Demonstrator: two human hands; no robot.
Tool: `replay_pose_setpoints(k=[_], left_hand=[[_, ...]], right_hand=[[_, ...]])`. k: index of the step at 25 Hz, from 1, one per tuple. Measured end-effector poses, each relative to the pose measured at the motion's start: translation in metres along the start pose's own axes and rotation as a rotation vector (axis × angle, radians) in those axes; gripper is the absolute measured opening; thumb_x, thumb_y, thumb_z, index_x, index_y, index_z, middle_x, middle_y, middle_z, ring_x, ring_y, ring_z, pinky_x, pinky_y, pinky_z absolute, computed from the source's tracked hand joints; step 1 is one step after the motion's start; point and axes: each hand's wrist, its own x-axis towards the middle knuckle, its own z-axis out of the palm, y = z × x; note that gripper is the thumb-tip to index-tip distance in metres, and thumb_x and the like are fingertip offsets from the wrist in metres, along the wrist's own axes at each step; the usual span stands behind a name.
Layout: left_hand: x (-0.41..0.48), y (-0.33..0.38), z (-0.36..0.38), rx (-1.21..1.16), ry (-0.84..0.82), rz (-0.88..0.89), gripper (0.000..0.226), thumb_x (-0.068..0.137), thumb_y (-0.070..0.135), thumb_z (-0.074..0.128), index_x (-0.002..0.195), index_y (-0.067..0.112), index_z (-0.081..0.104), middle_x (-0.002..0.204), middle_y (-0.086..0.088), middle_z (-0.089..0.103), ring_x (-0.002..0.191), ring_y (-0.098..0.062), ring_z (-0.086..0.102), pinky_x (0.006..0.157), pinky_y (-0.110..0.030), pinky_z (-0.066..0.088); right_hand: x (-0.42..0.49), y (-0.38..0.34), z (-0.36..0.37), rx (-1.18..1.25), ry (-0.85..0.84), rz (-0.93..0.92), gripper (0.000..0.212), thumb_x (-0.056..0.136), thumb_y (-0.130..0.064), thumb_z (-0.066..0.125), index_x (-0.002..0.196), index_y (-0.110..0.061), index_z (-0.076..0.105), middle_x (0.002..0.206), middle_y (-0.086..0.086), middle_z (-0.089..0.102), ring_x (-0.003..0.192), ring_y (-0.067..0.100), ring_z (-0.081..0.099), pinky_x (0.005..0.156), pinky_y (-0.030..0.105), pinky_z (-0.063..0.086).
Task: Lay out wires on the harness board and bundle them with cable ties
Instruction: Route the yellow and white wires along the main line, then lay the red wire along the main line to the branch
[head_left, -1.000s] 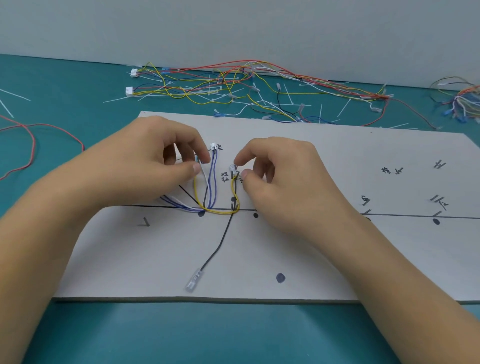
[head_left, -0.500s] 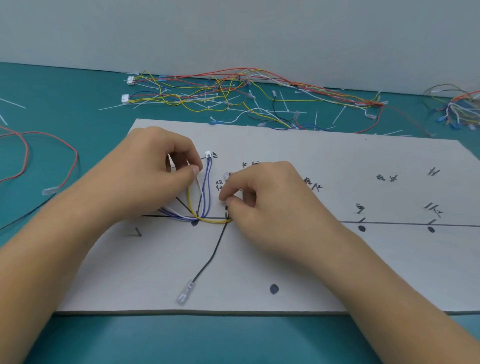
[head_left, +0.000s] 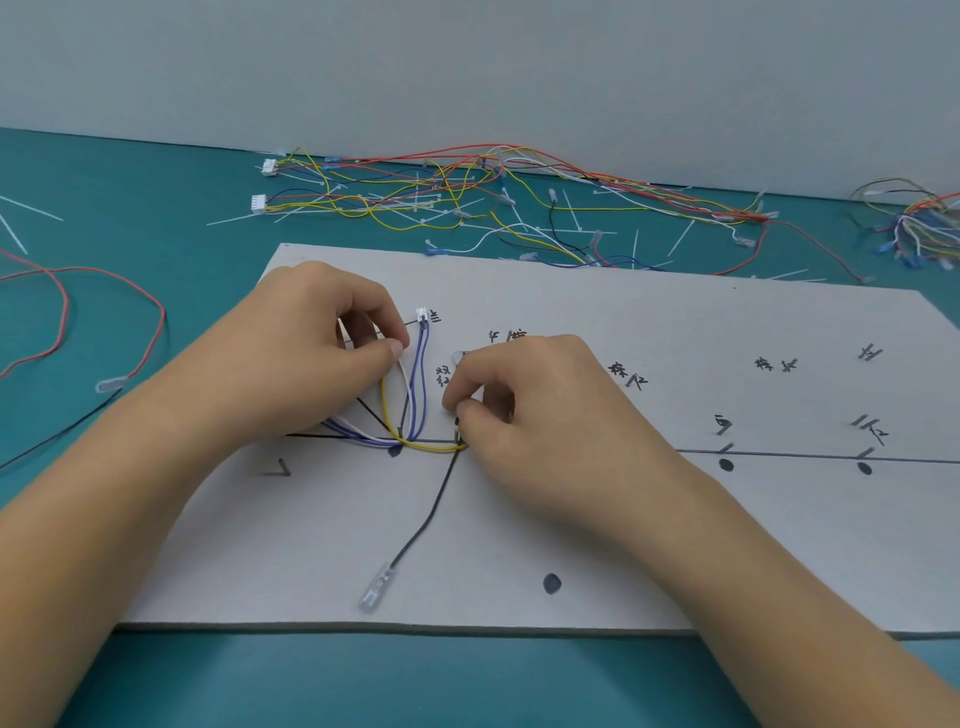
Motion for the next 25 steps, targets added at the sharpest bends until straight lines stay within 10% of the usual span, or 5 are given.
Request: replay_pose_setpoints(k=[19,25], left_hand=[[0.027,0.02,-0.012,-0.006,-0.016,-0.006,0.009,0.089,0.044,0.068,0.09,0.036,0.07,0.083,0.019,0.07,0.074,0.002,0.065,0.06,-0.023,0.045],[0.195,-0.006,0.003,0.209,0.184,-0.031,0.032,0.1,0.012,0.054,0.13,0.009,0.066,0.129,-0.016,0.067,0.12,-0.033,0.061,0.097,-0.034,0.046]], right_hand=[[-0.001,-0.004,-0.002,0.016,-0.024,-0.041,0.018,0.089,-0.019,0.053,0.09,-0.025,0.07,0.066,-0.011,0.054,0.075,0.016,0.059,0.07,0.036,0.055],[-0.002,0.0,-0.001,0.034,-0.013,-0.038,0.015,0.089,-0.017,0.052,0.087,-0.021,0.067,0.066,-0.006,0.055,0.073,0.02,0.058,0.068,0.037,0.055]])
